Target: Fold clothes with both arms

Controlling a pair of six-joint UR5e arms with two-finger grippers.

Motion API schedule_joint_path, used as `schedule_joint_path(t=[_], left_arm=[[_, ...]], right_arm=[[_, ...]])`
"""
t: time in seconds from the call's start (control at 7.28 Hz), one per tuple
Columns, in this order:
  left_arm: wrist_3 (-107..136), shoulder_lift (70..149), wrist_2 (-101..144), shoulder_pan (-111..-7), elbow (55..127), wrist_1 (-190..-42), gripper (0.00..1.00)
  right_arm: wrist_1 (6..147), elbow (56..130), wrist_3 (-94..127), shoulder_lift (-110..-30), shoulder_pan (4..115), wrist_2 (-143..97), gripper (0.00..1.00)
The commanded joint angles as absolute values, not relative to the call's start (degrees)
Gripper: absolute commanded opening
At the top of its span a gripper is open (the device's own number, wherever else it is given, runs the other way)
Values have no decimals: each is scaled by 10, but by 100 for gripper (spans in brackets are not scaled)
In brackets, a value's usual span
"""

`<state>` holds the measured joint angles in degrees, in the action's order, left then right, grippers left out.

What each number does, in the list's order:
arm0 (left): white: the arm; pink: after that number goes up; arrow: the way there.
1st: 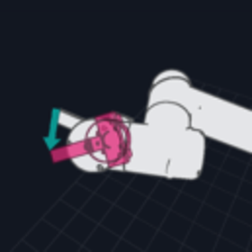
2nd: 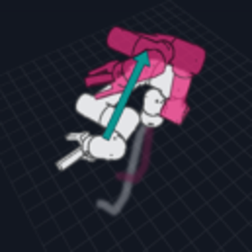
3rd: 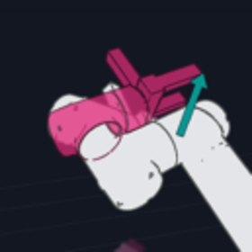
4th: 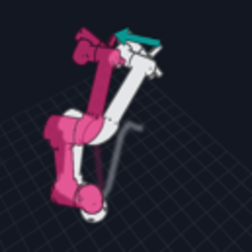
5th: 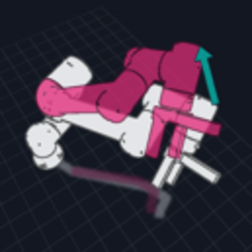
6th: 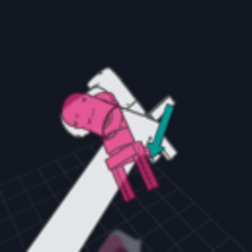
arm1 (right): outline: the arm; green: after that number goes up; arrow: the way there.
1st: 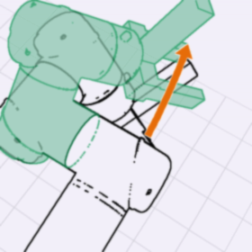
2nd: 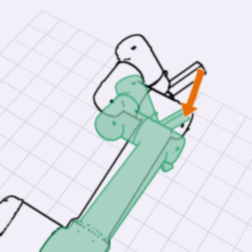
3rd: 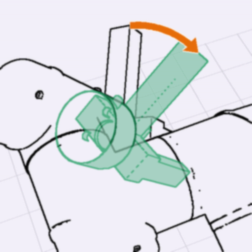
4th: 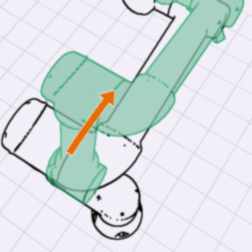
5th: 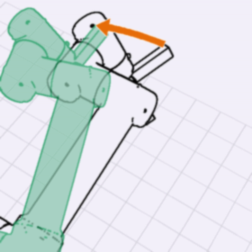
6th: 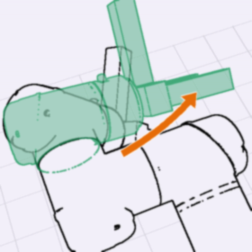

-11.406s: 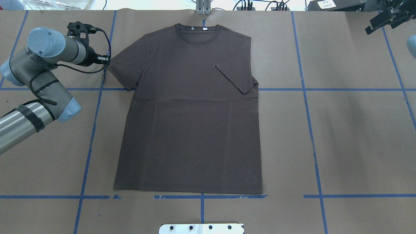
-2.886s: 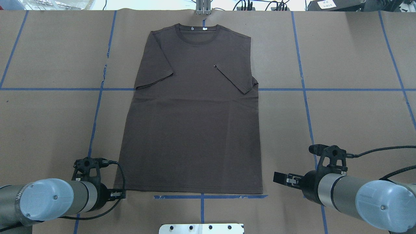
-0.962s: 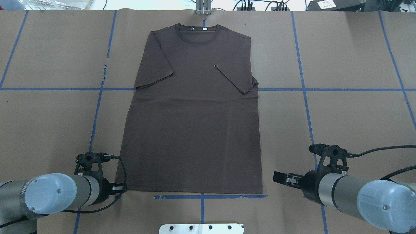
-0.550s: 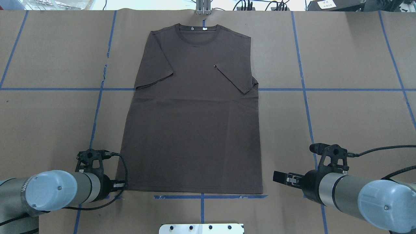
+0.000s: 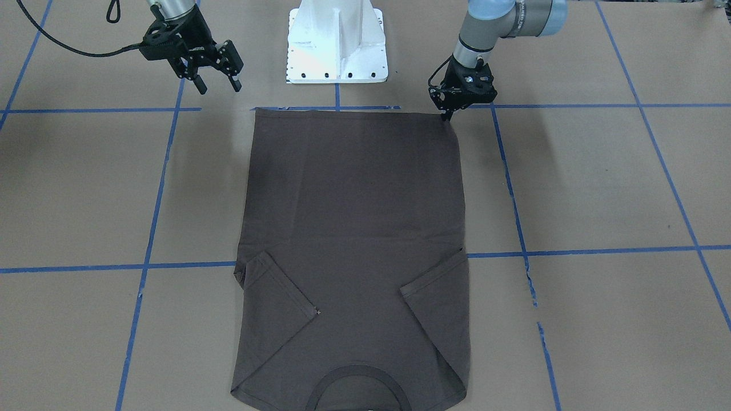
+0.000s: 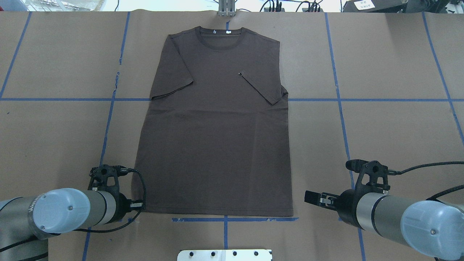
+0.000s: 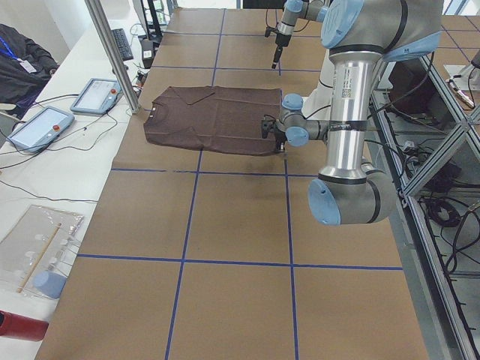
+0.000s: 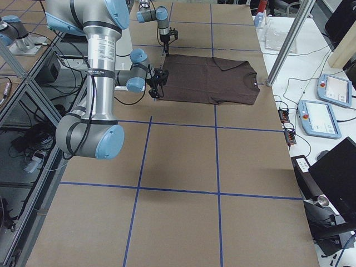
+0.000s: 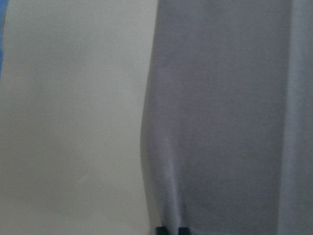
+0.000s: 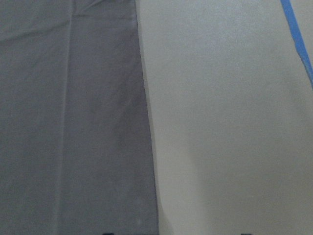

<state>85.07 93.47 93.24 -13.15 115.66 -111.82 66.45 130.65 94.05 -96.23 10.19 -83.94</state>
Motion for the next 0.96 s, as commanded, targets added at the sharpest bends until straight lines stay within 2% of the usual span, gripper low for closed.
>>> schedule_joint_path(t=[0.0,0.14,0.27,0.55,0.82], left_arm=[[850,934,933,-136,1161,-1118,0],[850,934,933,-139,1171,-1117,0],[852,934,935,-139,1180,-1117,0],[857,934,938,-139,1201,-1117,0],[858,933,938,-139,1207,-1117,0]], right_arm=[[664,1306,941,-962,100,-839,90],[669,1305,964,-961,80,-823,85],[694,1304,1034,-953,54,-801,73],[834,1286,1112,-853,8,-728,72],[879,1225,1141,-788,-9,-726,70]])
